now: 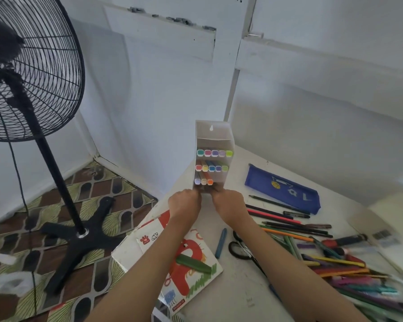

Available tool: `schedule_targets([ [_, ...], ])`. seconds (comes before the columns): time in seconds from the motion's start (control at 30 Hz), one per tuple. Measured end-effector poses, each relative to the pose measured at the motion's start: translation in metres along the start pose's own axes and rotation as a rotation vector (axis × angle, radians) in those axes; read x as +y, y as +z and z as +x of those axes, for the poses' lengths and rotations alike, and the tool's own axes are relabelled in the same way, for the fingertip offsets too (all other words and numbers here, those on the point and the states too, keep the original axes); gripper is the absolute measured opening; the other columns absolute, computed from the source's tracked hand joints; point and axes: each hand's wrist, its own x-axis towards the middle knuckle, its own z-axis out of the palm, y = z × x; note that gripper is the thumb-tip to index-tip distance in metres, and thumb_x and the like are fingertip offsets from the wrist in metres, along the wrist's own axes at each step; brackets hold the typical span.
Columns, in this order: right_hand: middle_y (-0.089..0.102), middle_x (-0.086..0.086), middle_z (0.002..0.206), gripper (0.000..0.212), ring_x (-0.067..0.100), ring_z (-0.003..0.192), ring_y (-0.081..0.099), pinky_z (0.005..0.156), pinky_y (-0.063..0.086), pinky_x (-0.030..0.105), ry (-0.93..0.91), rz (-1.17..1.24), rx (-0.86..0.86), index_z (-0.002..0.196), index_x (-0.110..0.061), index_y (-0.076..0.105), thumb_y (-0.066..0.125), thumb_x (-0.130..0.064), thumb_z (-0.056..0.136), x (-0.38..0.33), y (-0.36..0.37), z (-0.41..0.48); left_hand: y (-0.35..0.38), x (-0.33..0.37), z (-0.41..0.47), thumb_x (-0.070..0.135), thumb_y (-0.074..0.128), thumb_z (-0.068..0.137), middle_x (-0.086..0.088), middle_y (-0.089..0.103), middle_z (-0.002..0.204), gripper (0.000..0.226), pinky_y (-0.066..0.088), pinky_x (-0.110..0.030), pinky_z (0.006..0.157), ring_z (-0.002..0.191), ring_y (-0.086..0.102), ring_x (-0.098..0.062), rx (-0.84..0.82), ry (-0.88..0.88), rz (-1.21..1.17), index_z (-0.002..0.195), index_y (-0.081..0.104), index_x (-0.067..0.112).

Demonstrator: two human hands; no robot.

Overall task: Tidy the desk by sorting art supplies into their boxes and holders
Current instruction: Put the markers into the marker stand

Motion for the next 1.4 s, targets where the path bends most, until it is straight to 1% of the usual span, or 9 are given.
schedule_targets([
  [0.07, 0.06, 0.012, 0.112, 0.046, 0.03, 0.082, 0.063, 0.072, 0.05, 0.036, 0.012, 0.056, -0.064, 0.14, -0.016, 0.038, 0.043, -0.008, 0.095, 0.0, 0.004, -0.002, 0.0, 0.0, -0.001, 0.023, 0.047, 0.099, 0.0, 0.063, 0.093, 0.018, 0.049, -0.022, 0.071, 0.071, 0.055, -0.013, -0.003, -0.002, -0.005, 0.112, 0.059, 0.02],
  [0.2, 0.063, 0.008, 0.108, 0.056, 0.026, 0.077, 0.061, 0.061, 0.041, 0.03, 0.025, 0.144, 0.023, 0.147, -0.022, 0.028, 0.04, -0.008, 0.094, 0.004, 0.005, -0.012, -0.001, 0.003, -0.01, 0.025, 0.038, 0.101, 0.003, 0.065, 0.102, 0.026, 0.05, -0.023, 0.071, 0.078, 0.061, -0.015, 0.102, 0.047, -0.094, 0.119, 0.057, 0.024],
  [0.37, 0.066, 0.0, 0.119, 0.045, 0.019, 0.069, 0.069, 0.05, 0.054, 0.023, 0.032, 0.282, 0.338, 0.113, -0.013, 0.067, 0.072, 0.0, 0.07, 0.022, 0.0, -0.062, 0.003, 0.019, -0.034, 0.019, 0.049, 0.092, 0.002, 0.072, 0.094, 0.027, 0.051, -0.026, 0.059, 0.071, 0.066, -0.017, 0.304, 0.255, -0.291, 0.108, 0.07, 0.019],
  [0.53, 0.064, -0.001, 0.121, 0.037, 0.012, 0.081, 0.066, 0.068, 0.047, 0.015, 0.354, 0.452, 0.445, 0.112, -0.012, 0.068, 0.054, 0.003, 0.082, 0.079, -0.011, -0.135, 0.005, 0.061, -0.042, 0.021, 0.055, 0.076, 0.005, 0.071, 0.071, 0.024, 0.048, -0.022, 0.048, 0.057, 0.064, -0.014, 0.38, 0.436, -0.456, 0.088, 0.076, 0.02],
  [0.83, 0.06, 0.014, 0.12, 0.037, 0.032, 0.104, 0.059, 0.089, 0.045, 0.035, 0.791, 0.456, 0.616, 0.115, -0.004, 0.062, 0.054, 0.011, 0.081, 0.209, -0.054, -0.273, -0.012, 0.203, -0.055, 0.018, 0.054, 0.093, 0.0, 0.064, 0.11, 0.025, 0.039, -0.014, 0.077, 0.09, 0.06, -0.015, -0.036, 0.507, -0.676, 0.115, 0.067, 0.019],
  [0.93, 0.046, 0.016, 0.133, 0.047, 0.031, 0.115, 0.047, 0.09, 0.041, 0.035, 0.974, 0.438, 0.525, 0.13, -0.004, 0.048, 0.054, 0.002, 0.084, 0.256, -0.061, -0.304, -0.016, 0.256, -0.059, 0.015, 0.054, 0.093, -0.003, 0.057, 0.116, 0.03, 0.045, -0.031, 0.093, 0.1, 0.057, -0.018, -0.226, 0.497, -0.733, 0.123, 0.059, 0.017],
  [1.07, 0.037, 0.012, 0.143, 0.063, 0.035, 0.121, 0.048, 0.085, 0.048, 0.042, 1.124, 0.699, 0.342, 0.146, -0.009, 0.024, 0.055, -0.021, 0.093, 0.307, -0.06, -0.319, -0.021, 0.324, -0.07, 0.015, 0.056, 0.09, -0.006, 0.054, 0.119, 0.036, 0.046, -0.027, 0.081, 0.093, 0.058, -0.019, -0.292, 0.469, -0.825, 0.126, 0.054, 0.016],
  [1.17, 0.054, 0.007, 0.12, 0.049, 0.029, 0.092, 0.063, 0.062, 0.051, 0.037, 1.101, 1.067, 0.204, 0.137, -0.012, 0.036, 0.054, -0.03, 0.094, 0.322, -0.063, -0.315, -0.017, 0.366, -0.078, 0.017, 0.057, 0.09, -0.008, 0.05, 0.125, 0.045, 0.039, -0.024, 0.087, 0.109, 0.052, -0.022, -0.341, 0.427, -0.861, 0.133, 0.046, 0.016],
  [1.4, 0.057, 0.008, 0.095, 0.016, 0.02, 0.078, 0.057, 0.071, 0.052, 0.036, 0.789, 1.038, 0.313, 0.098, -0.011, 0.053, 0.062, -0.02, 0.089, 0.325, -0.065, -0.311, -0.016, 0.427, -0.091, 0.02, 0.056, 0.09, -0.008, 0.025, 0.138, 0.059, 0.053, -0.046, 0.087, 0.1, 0.045, -0.024, -0.321, 0.088, -1.135, 0.142, 0.028, 0.022],
])
